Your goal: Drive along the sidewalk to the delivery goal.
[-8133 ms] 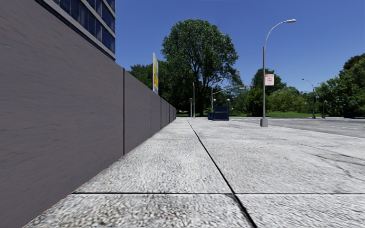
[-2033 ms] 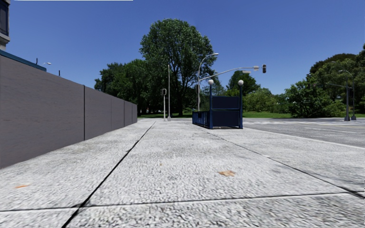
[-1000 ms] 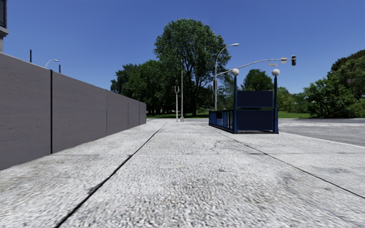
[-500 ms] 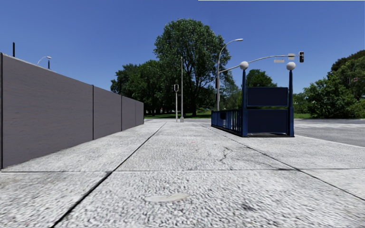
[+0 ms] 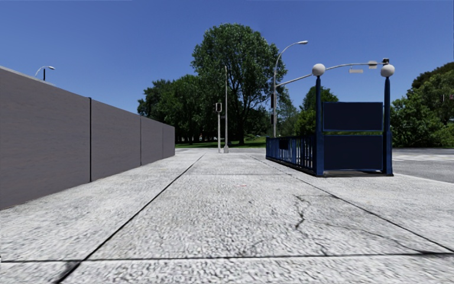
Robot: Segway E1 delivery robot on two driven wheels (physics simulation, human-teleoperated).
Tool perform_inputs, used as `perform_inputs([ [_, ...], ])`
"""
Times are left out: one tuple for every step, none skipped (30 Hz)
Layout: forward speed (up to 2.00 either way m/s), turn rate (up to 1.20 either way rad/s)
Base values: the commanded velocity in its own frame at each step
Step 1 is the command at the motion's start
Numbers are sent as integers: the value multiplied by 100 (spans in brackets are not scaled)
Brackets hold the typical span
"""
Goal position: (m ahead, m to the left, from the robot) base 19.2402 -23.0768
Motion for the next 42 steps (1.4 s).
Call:
perform_inputs([
  [200, 0],
  [200, 0],
  [200, 0],
  [200, 0],
  [200, 0],
  [200, 0],
  [200, 0],
  [200, 0],
  [200, 0],
  [200, 0],
  [200, 0],
  [200, 0],
  [200, 0],
  [200, 0],
  [200, 0],
  [200, 0],
  [200, 0],
  [200, 0],
  [200, 0],
  [200, 0],
  [200, 0],
  [200, 0],
  [200, 0],
  [200, 0],
  [200, 0],
  [200, 0],
  [200, 0],
  [200, 0],
  [200, 0],
  [200, 0],
  [200, 0],
  [200, 0],
  [200, 0],
  [200, 0],
  [200, 0],
  [200, 0],
  [200, 0],
  [200, 0],
  [200, 0],
  [200, 0],
  [200, 0],
  [200, 0],
])
